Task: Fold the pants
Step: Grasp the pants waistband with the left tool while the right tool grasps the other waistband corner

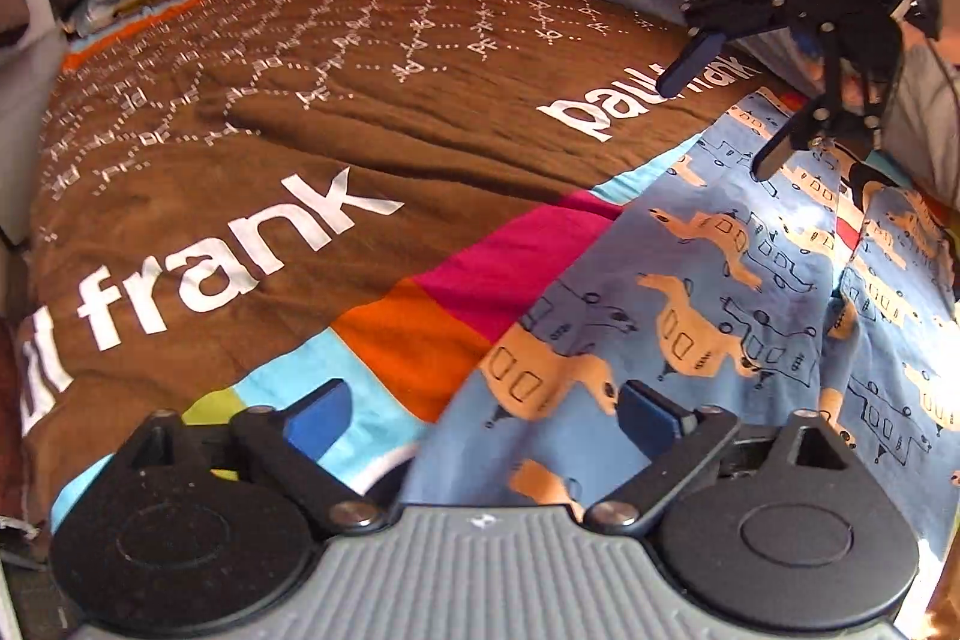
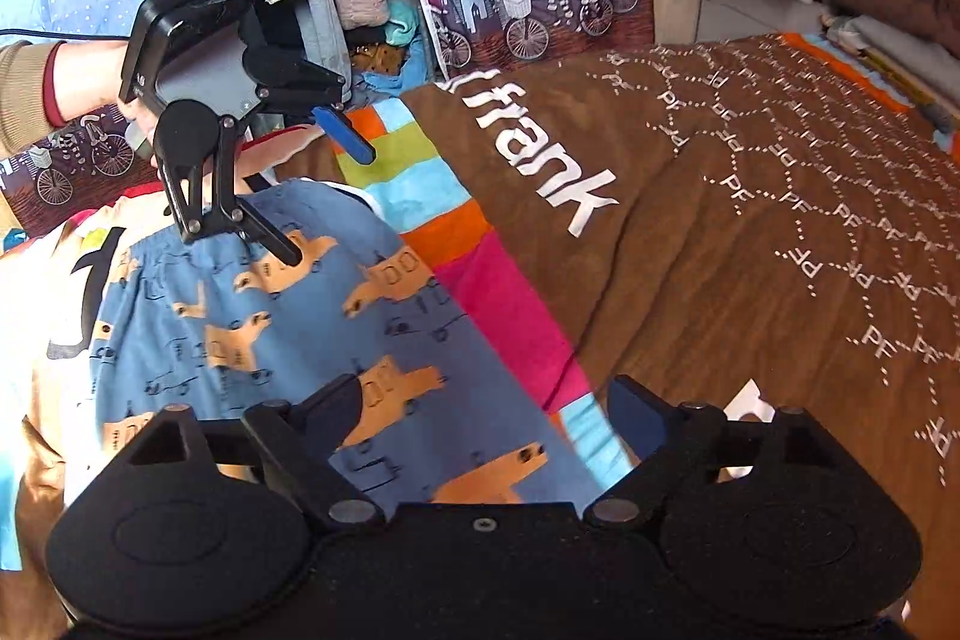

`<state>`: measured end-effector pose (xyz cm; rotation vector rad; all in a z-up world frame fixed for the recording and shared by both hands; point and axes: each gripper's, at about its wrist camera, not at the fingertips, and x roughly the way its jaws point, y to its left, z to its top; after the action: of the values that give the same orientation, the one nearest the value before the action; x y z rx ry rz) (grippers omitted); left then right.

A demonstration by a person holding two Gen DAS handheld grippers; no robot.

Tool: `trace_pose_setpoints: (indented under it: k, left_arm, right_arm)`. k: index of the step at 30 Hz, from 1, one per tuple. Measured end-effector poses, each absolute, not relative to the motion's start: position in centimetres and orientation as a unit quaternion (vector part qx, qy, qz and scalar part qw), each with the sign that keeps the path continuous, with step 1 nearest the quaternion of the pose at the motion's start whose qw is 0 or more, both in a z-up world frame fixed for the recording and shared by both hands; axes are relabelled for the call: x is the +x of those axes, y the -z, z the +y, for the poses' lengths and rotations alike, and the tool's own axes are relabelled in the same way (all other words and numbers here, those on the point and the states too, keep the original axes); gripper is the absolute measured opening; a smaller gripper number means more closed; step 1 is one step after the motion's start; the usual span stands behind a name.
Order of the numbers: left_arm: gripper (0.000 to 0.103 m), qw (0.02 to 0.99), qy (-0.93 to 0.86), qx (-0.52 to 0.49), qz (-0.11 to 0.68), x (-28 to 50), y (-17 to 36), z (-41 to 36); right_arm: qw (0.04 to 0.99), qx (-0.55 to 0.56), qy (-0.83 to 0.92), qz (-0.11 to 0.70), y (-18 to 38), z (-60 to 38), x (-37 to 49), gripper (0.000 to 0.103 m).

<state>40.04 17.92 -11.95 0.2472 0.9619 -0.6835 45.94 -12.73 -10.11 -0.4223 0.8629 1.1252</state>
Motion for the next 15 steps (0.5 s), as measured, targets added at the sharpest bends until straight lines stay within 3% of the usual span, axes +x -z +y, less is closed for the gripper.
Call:
trace_pose_setpoints:
  k: [6,8,15]
  left_arm:
    - [0.074,0.788,0.367,0.108,0.483,43.4,13.4,19.3]
    - [0.058,0.773,0.386,0.093,0.494,43.9,13.6,19.6]
    - [0.036,0.737,0.419,0.105,0.519,44.7,14.3,18.8]
  right_arm:
    - [0.686,-0.195,-0.552,0.432,13.2,-12.1,49.7,0.065]
    - [0.676,-0.195,-0.557,0.44,13.8,-12.3,50.4,0.053]
    - [0.649,-0.204,-0.568,0.463,16.4,-12.4,51.7,0.04]
